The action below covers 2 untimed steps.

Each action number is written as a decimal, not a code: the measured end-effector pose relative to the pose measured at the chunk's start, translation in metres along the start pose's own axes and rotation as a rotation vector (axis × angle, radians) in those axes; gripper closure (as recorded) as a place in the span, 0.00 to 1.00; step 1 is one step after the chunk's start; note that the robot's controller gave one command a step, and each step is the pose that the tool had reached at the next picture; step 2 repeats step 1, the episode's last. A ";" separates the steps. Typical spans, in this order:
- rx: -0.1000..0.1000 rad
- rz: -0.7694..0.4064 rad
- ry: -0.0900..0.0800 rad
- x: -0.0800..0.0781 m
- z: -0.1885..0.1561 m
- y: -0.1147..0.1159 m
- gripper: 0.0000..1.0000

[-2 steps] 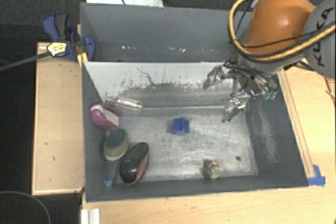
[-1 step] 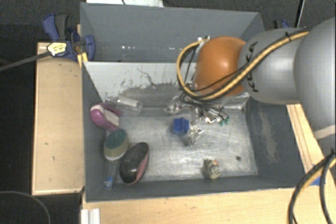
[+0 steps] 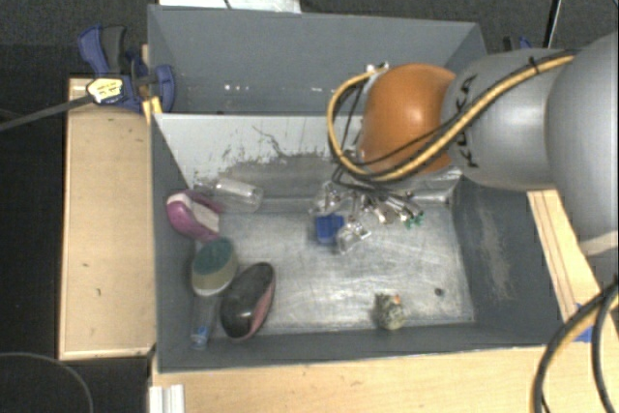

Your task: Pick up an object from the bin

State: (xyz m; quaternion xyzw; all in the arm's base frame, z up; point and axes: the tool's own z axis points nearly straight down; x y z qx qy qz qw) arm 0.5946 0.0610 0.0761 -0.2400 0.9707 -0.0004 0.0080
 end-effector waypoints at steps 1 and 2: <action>0.000 0.014 0.005 0.022 -0.162 0.000 1.00; 0.000 0.014 0.005 0.022 -0.162 0.000 1.00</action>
Offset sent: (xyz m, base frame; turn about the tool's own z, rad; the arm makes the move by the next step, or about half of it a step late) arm -0.0235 -0.0103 0.1559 0.0066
